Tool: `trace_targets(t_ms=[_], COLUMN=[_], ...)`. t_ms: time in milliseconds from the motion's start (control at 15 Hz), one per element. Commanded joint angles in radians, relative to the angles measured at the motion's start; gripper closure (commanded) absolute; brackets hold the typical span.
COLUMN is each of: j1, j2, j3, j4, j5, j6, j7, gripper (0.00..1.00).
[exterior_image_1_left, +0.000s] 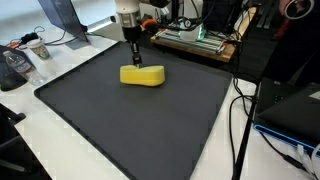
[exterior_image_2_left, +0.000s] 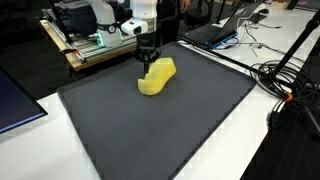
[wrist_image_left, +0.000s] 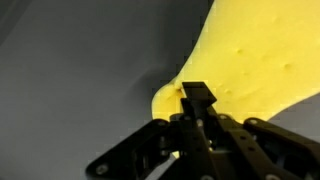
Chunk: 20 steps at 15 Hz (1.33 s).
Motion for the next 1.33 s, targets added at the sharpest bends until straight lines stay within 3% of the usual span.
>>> trace_targets(t_ms=[0,1267], j1=[0.02,-0.003], j2=[0.065,-0.108], j3=[-0.024,-0.06], j4=[-0.001,0.012], j5=[-0.015,-0.113], j6=[-0.001,-0.141], j7=[0.0,0.029], gripper=[0.97,0.97])
